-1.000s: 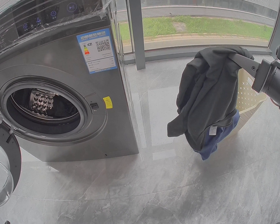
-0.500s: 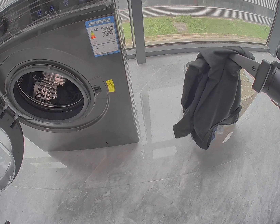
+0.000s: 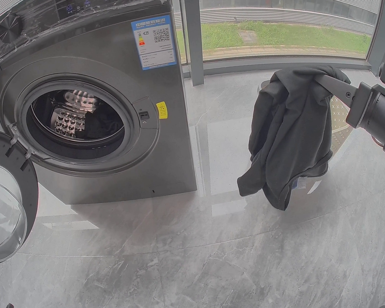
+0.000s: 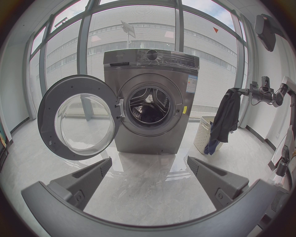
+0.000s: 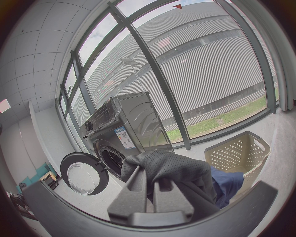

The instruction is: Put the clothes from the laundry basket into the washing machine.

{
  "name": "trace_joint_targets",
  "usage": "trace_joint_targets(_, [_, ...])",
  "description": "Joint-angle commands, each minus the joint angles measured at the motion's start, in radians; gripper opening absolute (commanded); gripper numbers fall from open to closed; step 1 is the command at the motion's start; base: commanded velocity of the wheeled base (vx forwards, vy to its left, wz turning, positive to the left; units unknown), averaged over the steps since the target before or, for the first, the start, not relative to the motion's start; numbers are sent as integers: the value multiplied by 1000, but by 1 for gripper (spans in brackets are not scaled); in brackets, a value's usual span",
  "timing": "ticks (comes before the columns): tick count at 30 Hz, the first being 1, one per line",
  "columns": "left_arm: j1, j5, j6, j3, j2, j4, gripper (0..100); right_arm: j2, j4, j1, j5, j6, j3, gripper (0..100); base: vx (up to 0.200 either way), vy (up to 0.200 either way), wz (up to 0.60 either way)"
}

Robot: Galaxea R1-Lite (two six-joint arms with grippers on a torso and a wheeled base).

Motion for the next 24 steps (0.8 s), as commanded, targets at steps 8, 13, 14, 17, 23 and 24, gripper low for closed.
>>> trace_joint_targets(8, [1, 0, -2, 16, -16, 0, 100, 3, 0, 0, 0, 0, -1, 0, 0, 200, 0])
trace_joint_targets(13, [1, 0, -3, 16, -16, 0, 100, 3, 0, -1, 0, 0, -2, 0, 0, 80, 0])
trace_joint_targets(14, [-1, 0, -3, 16, -16, 0, 100, 3, 0, -1, 0, 0, -2, 0, 0, 0, 0])
trace_joint_targets(17, [1, 0, -3, 16, -16, 0, 100, 8, 0, -1, 0, 0, -2, 0, 0, 0, 0])
trace_joint_targets(23, [1, 0, -3, 16, -16, 0, 100, 8, 0, -3, 0, 0, -2, 0, 0, 33, 0])
trace_joint_targets(24, [-1, 0, -2, 16, -16, 0, 100, 8, 0, -3, 0, 0, -2, 0, 0, 200, 0])
